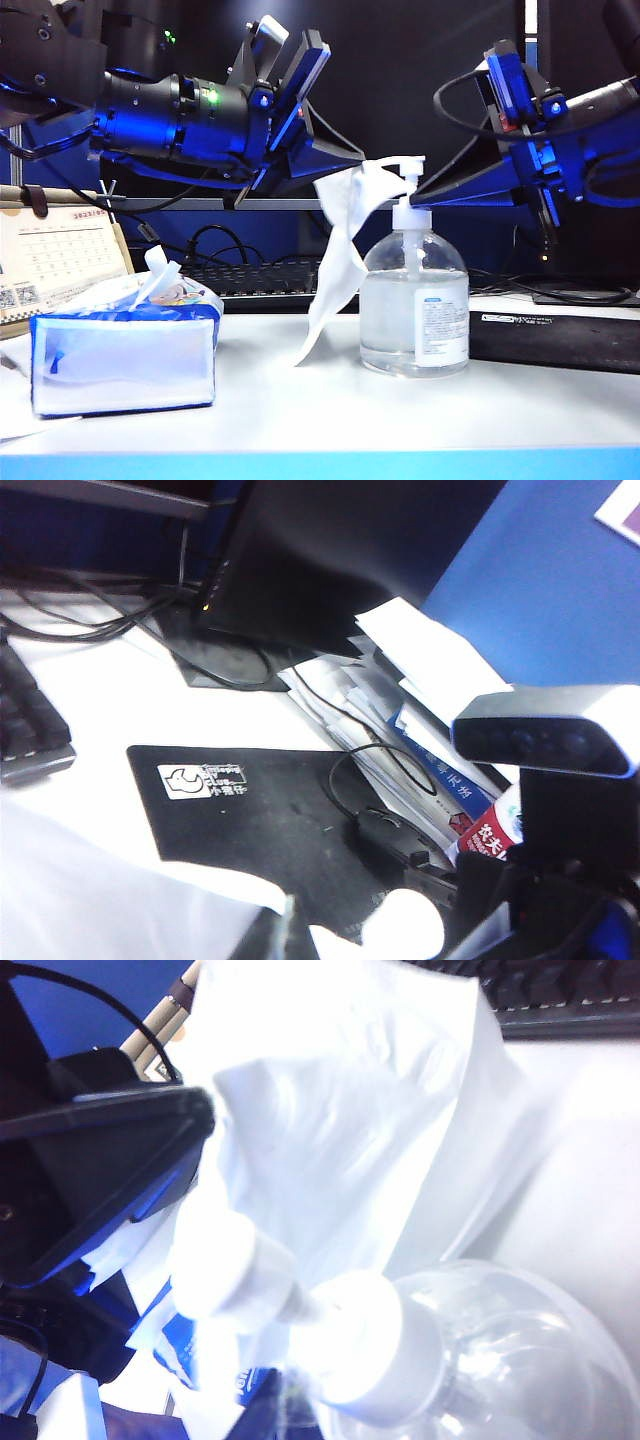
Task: Pull out a tissue from the tissue dispenser, then press the switch of the alcohol sanitizer bottle to drop some sanitizer on the paper tissue, and finally place the treated tissue on the table.
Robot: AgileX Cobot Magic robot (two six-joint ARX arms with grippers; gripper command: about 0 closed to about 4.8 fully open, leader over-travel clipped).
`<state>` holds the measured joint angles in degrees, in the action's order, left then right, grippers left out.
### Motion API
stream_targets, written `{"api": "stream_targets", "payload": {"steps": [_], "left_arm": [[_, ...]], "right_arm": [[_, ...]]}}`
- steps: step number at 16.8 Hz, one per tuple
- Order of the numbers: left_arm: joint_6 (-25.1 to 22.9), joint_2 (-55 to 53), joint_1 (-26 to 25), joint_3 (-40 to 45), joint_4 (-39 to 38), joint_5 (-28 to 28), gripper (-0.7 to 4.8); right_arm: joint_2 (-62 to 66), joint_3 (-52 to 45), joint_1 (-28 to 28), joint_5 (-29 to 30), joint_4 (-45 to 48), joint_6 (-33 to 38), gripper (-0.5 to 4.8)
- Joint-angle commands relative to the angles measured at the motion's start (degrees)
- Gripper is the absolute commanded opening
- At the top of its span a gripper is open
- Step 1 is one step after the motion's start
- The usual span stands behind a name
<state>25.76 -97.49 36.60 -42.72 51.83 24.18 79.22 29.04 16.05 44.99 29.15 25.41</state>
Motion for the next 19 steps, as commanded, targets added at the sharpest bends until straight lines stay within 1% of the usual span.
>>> {"api": "stream_targets", "payload": {"steps": [1,3,5,7,9,11,14,19], "left_arm": [[-0.17,0.28,-0.02,-0.20,0.44,-1.60,-0.06],[-0.46,0.28,-0.04,-0.22,-0.48,-2.36,-0.06],[-0.46,0.28,-0.04,-0.22,-0.50,-2.34,-0.06],[-0.44,0.28,-0.04,-0.22,-0.59,-2.32,-0.06],[-0.44,0.28,-0.04,-0.22,-0.94,-2.32,-0.06],[-0.28,0.28,-0.02,-0.22,-0.96,-2.29,-0.06],[-0.24,0.28,-0.02,-0.22,-0.96,-2.32,-0.06],[-0.26,0.28,-0.07,-0.22,-0.94,-2.49,-0.06]], "right_arm": [[-0.26,0.42,-0.04,1.55,2.99,0.37,-0.01],[-1.22,0.48,-0.04,4.09,6.45,3.65,-0.01],[-3.32,0.48,-0.04,4.28,10.34,6.19,-0.01],[-3.91,0.52,-0.04,1.05,10.56,6.10,-0.01],[-3.48,0.52,-0.04,-0.15,10.45,6.05,-0.01],[-2.93,1.03,-0.04,-0.15,10.27,4.48,-0.01],[-0.81,4.04,-0.04,-0.09,9.77,4.35,-0.01],[0.15,4.13,-0.02,0.11,8.63,3.93,-0.01]]}}
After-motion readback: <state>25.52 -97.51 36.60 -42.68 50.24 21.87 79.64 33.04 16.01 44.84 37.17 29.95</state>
